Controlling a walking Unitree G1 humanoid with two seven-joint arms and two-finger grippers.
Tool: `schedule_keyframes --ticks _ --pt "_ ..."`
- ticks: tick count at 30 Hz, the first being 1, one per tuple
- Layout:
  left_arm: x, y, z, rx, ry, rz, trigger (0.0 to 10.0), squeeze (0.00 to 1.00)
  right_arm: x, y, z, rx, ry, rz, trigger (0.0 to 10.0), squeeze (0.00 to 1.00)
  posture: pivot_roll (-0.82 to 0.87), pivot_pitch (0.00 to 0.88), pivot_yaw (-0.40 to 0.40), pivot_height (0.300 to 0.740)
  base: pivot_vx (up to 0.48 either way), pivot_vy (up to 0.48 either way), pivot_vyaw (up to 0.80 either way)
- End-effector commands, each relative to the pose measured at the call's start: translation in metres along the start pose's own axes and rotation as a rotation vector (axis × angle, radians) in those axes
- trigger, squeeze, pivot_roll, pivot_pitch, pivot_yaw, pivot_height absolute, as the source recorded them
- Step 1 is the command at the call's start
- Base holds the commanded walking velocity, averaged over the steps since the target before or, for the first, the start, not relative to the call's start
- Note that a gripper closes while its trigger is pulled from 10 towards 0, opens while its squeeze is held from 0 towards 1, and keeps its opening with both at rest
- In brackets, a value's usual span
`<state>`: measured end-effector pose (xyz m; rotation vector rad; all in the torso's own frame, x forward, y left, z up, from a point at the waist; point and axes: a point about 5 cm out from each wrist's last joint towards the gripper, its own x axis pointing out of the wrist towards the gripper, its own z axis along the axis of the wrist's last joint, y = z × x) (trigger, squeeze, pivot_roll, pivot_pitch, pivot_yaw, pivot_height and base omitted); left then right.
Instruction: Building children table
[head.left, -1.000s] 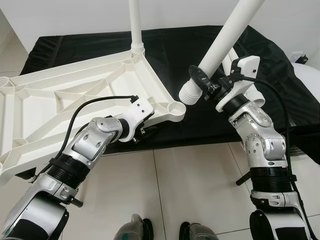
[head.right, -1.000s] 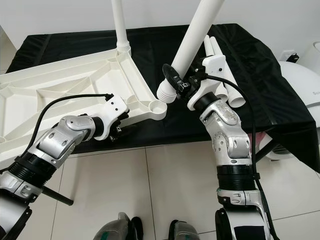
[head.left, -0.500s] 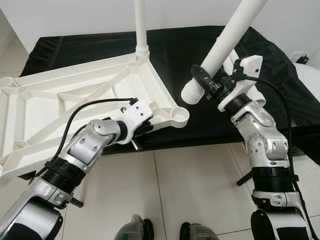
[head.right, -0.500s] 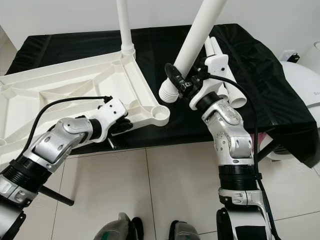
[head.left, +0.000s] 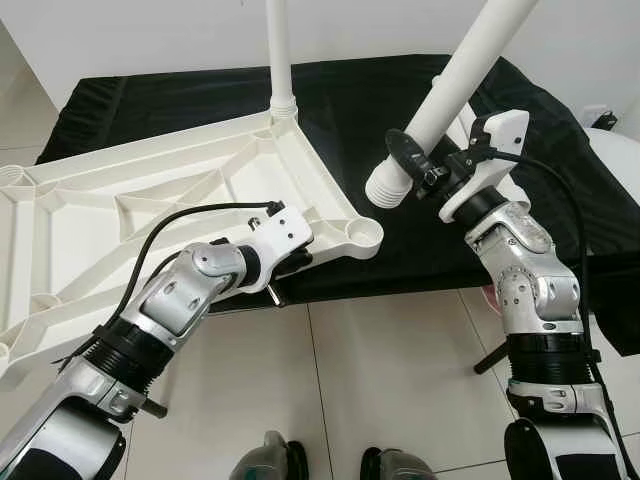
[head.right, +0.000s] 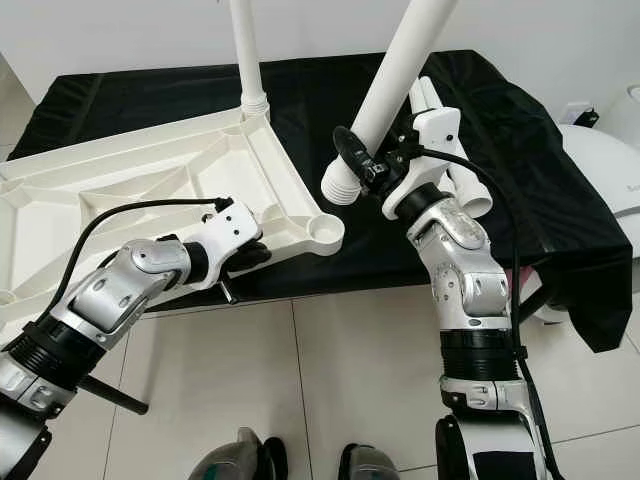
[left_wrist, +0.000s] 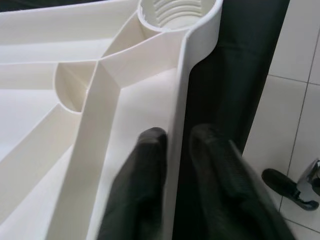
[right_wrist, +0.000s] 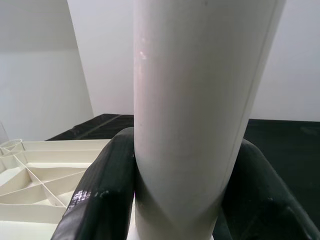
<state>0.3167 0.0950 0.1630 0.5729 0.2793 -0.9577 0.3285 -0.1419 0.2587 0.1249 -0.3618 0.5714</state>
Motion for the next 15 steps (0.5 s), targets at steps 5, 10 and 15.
schedule_keyframes --ticks 5,10,15 --pt "0.0085 -0.0209 -0.0225 -0.027 0.110 -0.219 10.0 0.00 0.0015 0.0030 0.0066 -0.006 -0.022 0.028 10.0 0.00 -0.08 0.127 0.057 0.740 0.000 0.000 0.00" --pt "0.0103 -0.0195 -0.0212 -0.031 0.120 -0.217 10.0 0.00 0.0018 0.0039 0.0071 -0.007 -0.023 0.034 10.0 0.00 -0.08 0.126 0.056 0.740 0.000 0.000 0.00" --pt "0.0138 -0.0173 -0.0220 -0.053 0.140 -0.206 10.0 0.00 0.0014 0.0066 0.0052 -0.011 -0.014 0.054 10.0 0.00 -0.09 0.122 0.059 0.740 0.000 0.000 0.00"
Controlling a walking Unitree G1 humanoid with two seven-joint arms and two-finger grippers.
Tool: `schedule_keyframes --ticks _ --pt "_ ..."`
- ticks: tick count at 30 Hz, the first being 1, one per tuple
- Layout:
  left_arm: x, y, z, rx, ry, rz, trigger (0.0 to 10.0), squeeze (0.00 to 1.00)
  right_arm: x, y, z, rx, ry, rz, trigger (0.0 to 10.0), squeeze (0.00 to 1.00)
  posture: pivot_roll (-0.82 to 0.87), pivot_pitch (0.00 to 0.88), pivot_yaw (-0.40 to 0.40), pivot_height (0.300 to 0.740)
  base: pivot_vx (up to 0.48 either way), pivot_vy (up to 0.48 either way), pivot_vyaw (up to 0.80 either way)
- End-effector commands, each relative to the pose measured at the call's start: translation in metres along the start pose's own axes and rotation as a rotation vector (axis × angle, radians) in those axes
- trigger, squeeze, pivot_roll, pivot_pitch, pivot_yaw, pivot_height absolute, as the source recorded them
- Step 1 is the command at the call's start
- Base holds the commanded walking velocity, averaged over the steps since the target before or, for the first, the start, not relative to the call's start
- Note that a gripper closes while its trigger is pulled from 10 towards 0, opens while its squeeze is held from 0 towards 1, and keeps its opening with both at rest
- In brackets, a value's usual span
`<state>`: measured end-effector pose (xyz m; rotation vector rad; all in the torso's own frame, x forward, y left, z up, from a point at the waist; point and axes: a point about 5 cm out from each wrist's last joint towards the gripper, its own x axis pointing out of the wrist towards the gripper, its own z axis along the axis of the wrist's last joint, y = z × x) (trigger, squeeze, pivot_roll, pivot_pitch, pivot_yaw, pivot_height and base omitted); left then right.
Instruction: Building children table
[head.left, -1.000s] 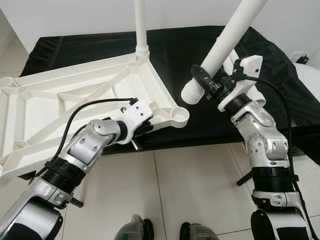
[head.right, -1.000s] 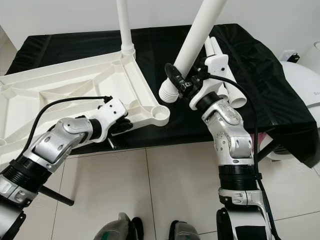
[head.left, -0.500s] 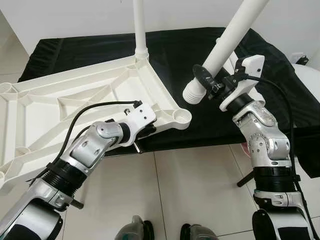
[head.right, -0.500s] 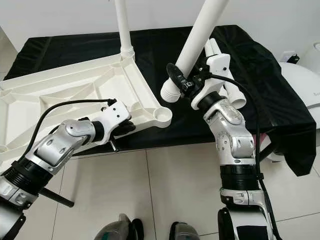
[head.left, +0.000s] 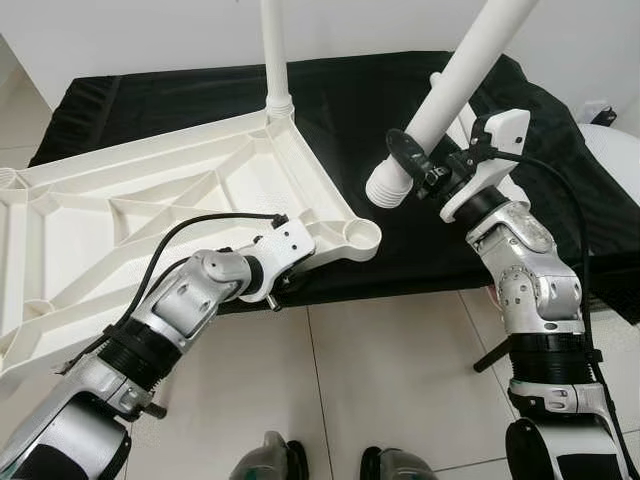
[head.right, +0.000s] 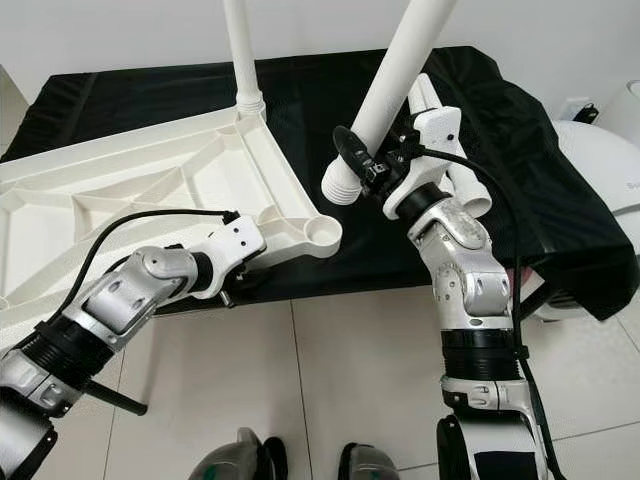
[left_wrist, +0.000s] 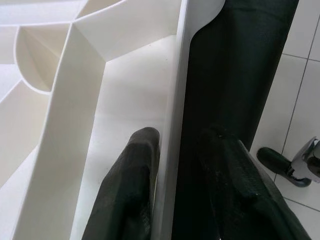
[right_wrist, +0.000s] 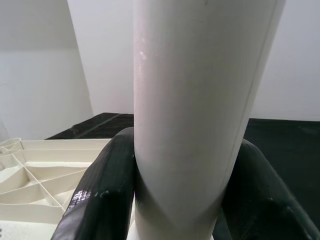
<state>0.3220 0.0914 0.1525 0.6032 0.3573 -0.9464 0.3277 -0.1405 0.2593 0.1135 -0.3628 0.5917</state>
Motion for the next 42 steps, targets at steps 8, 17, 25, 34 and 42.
schedule_keyframes --ticks 8,17,25,34,42 --pt "0.001 -0.017 -0.011 -0.051 0.026 -0.215 7.2 0.00 -0.004 0.007 -0.007 -0.001 0.031 0.071 10.0 0.00 -0.09 0.124 0.060 0.740 0.000 0.000 0.00" --pt "-0.009 -0.021 -0.015 -0.038 0.024 -0.259 2.2 0.00 -0.005 0.002 -0.010 -0.007 0.050 0.071 10.0 0.00 -0.08 0.134 0.057 0.740 0.000 0.000 0.00" --pt "-0.012 -0.016 -0.020 -0.029 0.051 -0.233 10.0 0.00 -0.006 0.001 -0.011 -0.011 0.055 0.090 10.0 0.00 -0.07 0.139 0.059 0.740 0.000 0.000 0.00" --pt "-0.015 -0.009 -0.023 -0.038 0.065 -0.214 10.0 0.00 -0.010 0.006 -0.015 -0.004 0.068 0.135 10.0 0.00 -0.08 0.143 0.061 0.740 0.000 0.000 0.00" --pt "-0.024 0.001 -0.031 -0.055 0.091 -0.175 10.0 0.00 -0.017 0.005 -0.023 0.004 0.100 0.154 10.0 0.00 -0.08 0.150 0.058 0.740 0.000 0.000 0.00"
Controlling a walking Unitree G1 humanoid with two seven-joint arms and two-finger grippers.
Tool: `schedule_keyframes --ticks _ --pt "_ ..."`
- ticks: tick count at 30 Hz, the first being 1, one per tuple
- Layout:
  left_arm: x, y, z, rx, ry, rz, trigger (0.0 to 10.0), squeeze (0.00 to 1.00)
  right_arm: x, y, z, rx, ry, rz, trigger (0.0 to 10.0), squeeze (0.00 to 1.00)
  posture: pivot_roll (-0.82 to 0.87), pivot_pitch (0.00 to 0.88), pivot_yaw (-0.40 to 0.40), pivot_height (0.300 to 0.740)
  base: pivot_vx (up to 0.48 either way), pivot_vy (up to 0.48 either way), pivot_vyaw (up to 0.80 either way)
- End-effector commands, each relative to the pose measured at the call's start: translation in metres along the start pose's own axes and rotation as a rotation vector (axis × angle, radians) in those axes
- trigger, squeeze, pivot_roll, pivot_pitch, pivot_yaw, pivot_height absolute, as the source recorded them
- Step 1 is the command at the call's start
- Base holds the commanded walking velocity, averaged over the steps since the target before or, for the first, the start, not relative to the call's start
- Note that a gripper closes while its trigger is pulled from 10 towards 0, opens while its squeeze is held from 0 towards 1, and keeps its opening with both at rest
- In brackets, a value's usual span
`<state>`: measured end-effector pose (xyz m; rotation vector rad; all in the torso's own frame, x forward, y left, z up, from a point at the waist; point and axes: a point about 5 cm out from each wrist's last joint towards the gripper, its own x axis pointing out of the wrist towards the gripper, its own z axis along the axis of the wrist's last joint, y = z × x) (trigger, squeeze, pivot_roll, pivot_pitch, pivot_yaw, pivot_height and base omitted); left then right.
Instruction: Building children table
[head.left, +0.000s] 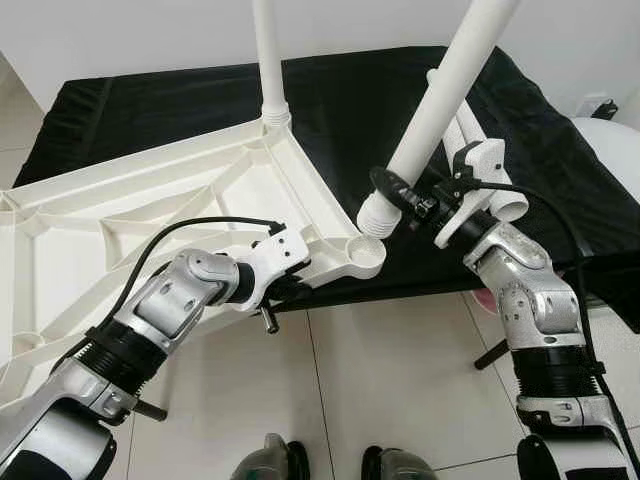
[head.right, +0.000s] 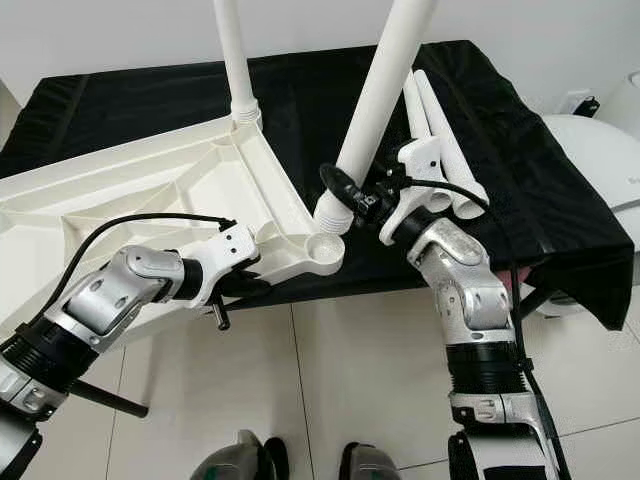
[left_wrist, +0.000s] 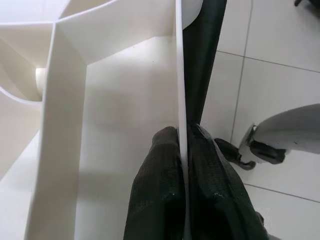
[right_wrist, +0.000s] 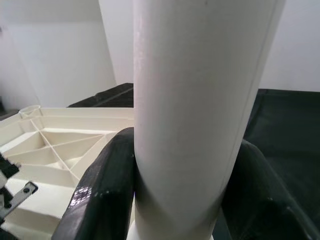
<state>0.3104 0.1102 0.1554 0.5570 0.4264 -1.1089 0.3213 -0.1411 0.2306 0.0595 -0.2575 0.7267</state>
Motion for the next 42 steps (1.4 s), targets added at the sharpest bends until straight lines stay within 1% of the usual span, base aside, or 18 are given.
schedule_keyframes --ticks 1,5,10,19,35,42 --pt "-0.004 0.002 -0.021 -0.040 0.087 0.002 10.0 0.00 -0.001 0.002 0.001 -0.003 -0.016 0.021 10.0 0.00 -0.08 0.150 0.058 0.740 0.000 0.000 0.00" --pt "-0.009 0.001 -0.026 -0.041 0.094 0.005 10.0 0.00 -0.002 0.001 0.001 0.001 -0.007 0.033 10.0 0.00 -0.07 0.150 0.053 0.740 0.000 0.000 0.00" --pt "-0.011 0.002 -0.029 -0.044 0.099 0.019 10.0 0.00 -0.002 0.002 0.001 0.004 -0.007 0.054 10.0 0.00 -0.07 0.149 0.048 0.740 0.000 0.000 0.00" --pt "-0.007 0.004 -0.022 -0.051 0.067 0.035 10.0 0.00 0.000 0.009 0.000 0.021 0.004 0.120 10.0 0.00 -0.06 0.145 0.035 0.740 0.000 0.000 0.00" --pt "-0.007 0.004 -0.019 -0.042 0.061 0.037 10.0 0.00 -0.005 0.015 -0.009 0.034 0.034 0.159 10.0 0.00 -0.07 0.143 0.036 0.740 0.000 0.000 0.00" --pt "-0.009 0.003 -0.019 -0.039 0.061 0.033 10.0 0.00 -0.003 0.017 -0.014 0.042 0.043 0.170 10.0 0.00 -0.07 0.149 0.038 0.740 0.000 0.000 0.00"
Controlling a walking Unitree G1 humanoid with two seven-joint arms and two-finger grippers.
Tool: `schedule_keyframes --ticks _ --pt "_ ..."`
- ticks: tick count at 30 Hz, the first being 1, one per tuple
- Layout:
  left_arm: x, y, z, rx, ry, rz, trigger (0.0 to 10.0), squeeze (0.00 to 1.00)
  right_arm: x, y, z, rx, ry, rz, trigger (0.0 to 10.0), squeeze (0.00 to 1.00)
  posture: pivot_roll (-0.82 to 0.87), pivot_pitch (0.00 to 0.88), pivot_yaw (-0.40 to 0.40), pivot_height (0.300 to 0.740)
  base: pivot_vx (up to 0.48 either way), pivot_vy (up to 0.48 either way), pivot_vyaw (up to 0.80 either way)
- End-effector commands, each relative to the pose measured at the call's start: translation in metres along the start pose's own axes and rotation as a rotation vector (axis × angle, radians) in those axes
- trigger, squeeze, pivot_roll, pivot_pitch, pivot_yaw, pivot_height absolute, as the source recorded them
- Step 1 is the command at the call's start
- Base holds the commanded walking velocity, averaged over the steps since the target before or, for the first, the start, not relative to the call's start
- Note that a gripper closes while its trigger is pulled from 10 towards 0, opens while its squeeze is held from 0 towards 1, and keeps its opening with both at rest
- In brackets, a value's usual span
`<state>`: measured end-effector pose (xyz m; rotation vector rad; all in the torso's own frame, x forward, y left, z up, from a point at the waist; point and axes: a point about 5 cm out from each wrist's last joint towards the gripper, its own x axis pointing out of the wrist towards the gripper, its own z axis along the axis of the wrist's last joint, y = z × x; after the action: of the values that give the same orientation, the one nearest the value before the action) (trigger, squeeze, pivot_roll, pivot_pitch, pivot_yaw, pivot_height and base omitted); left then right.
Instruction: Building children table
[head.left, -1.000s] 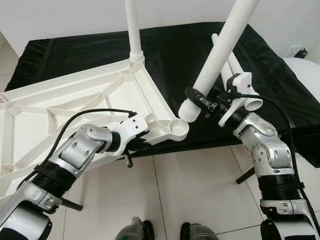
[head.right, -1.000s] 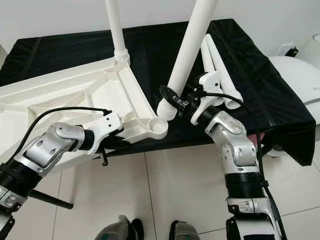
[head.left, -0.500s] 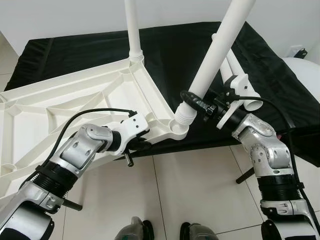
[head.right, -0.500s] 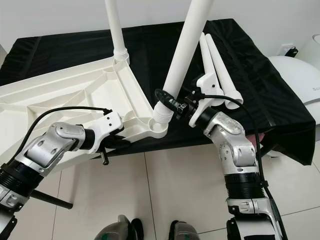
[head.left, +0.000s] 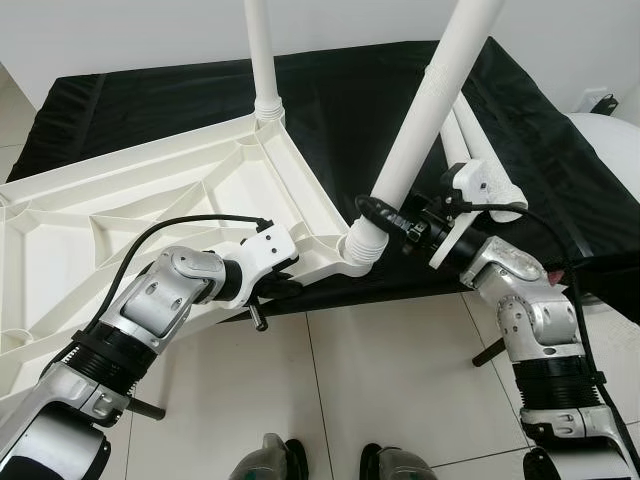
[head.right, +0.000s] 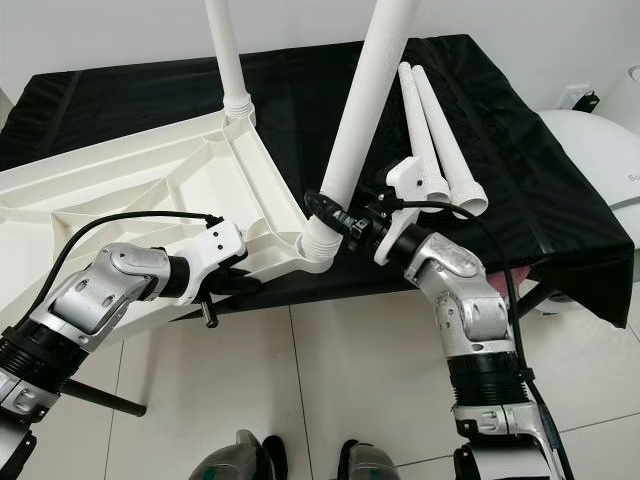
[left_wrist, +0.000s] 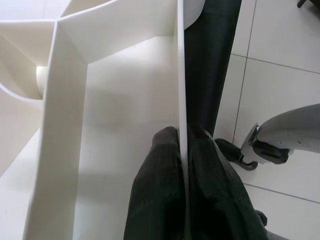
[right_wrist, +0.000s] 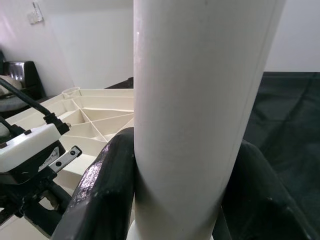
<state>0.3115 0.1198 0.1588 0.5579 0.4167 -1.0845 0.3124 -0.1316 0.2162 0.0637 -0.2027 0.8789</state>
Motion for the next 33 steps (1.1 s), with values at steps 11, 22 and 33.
schedule_keyframes --ticks 11,22,33 --pt "-0.001 -0.003 -0.016 -0.036 0.066 0.004 10.0 0.00 0.007 -0.003 -0.002 -0.002 -0.012 0.005 10.0 0.00 -0.06 0.151 0.037 0.740 0.000 0.000 0.00" --pt "-0.001 -0.006 -0.016 -0.031 0.064 -0.008 10.0 0.00 0.011 -0.002 -0.006 0.004 -0.021 0.013 10.0 0.00 -0.06 0.151 0.038 0.740 0.000 0.000 0.00" --pt "-0.002 -0.008 -0.015 -0.028 0.064 -0.013 10.0 0.00 0.012 -0.005 -0.011 -0.011 -0.001 0.018 10.0 0.00 -0.06 0.155 0.038 0.740 0.000 0.000 0.00"
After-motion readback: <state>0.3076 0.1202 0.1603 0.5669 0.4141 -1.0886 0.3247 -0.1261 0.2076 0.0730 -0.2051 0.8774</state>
